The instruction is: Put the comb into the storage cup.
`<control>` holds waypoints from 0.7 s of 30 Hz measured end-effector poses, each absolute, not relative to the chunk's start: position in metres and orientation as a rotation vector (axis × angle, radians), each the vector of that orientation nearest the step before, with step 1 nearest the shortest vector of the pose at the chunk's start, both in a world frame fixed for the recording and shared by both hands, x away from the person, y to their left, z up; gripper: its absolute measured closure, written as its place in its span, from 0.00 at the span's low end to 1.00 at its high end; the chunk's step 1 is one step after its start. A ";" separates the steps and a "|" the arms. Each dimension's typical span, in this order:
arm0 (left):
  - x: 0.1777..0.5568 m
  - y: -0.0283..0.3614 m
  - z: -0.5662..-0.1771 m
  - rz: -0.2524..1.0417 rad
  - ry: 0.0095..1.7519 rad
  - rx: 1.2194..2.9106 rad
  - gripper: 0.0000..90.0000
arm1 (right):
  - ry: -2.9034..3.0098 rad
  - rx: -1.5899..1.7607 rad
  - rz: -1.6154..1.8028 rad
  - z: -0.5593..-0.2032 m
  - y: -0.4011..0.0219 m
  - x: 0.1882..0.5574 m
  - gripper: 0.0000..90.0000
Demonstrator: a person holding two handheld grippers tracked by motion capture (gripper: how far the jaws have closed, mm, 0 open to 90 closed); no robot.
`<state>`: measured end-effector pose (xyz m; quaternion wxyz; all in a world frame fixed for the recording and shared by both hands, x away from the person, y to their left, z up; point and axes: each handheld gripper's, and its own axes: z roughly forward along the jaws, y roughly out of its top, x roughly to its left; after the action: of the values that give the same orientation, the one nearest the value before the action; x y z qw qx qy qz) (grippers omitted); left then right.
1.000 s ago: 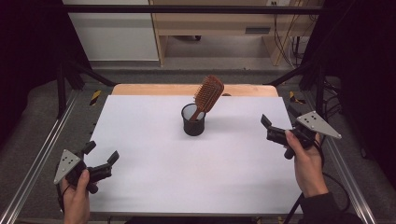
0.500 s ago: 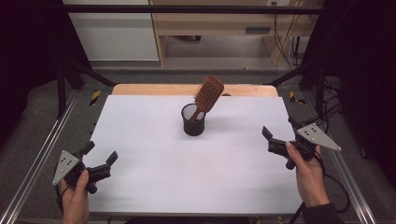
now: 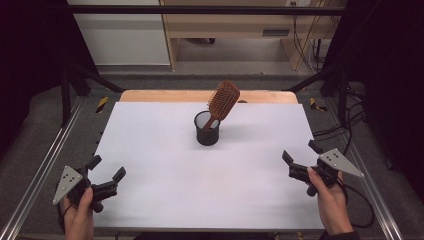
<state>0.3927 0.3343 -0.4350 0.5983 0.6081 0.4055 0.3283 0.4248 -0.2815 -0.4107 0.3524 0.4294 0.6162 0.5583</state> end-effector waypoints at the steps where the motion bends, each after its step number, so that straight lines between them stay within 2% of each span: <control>1: 0.393 0.334 -0.435 0.763 0.940 1.410 0.02 | 1.597 1.112 1.444 -0.413 -0.281 0.424 0.03; 10: 0.393 0.335 -0.437 0.755 0.934 1.415 0.03 | 1.654 1.104 1.424 -0.433 -0.272 0.419 0.03; 21: 0.393 0.335 -0.435 0.753 0.921 1.406 0.03 | 1.705 1.079 1.448 -0.442 -0.253 0.422 0.03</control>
<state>0.3932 0.3346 -0.4345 0.6050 0.6078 0.3982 0.3257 0.4224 -0.2534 -0.4418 0.3231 0.4113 0.6497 0.5516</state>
